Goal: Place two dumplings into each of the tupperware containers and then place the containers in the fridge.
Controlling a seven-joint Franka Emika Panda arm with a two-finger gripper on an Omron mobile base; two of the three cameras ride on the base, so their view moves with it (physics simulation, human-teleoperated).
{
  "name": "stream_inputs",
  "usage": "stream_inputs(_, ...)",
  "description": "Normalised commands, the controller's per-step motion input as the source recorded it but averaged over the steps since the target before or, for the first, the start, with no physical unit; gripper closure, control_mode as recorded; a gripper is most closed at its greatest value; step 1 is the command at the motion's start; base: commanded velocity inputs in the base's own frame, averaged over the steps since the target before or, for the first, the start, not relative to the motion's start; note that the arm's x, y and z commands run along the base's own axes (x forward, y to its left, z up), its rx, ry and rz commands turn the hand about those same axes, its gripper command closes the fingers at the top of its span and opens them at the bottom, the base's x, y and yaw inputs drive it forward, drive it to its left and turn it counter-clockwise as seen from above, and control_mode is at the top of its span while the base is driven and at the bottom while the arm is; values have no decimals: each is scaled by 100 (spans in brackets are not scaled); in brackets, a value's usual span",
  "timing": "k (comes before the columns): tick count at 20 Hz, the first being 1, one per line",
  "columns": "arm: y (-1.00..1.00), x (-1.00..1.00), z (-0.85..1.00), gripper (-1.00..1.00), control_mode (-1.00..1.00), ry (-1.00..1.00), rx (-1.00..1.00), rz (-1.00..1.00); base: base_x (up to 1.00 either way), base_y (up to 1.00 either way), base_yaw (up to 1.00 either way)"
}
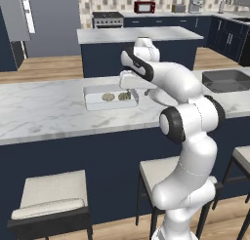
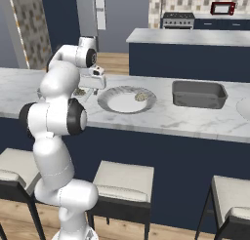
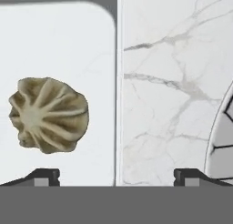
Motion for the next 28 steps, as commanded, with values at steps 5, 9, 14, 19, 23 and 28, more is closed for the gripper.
stream_inputs(5,1,18,-11,-100,-100,6,0,0,0,0,0)
stream_inputs(9,0,0,-38,-100,-100,2,0,0,0,0,0)
stream_inputs(14,0,0,-41,-100,-100,0,0,0,0,0,0)
stream_inputs(19,-15,0,-28,-100,-100,0,0,0,0,0,0)
stream_inputs(23,-22,0,0,-100,-100,0,0,-1,0,0,0)
stream_inputs(28,-16,0,-20,-100,-100,0,-1,-1,0,0,0)
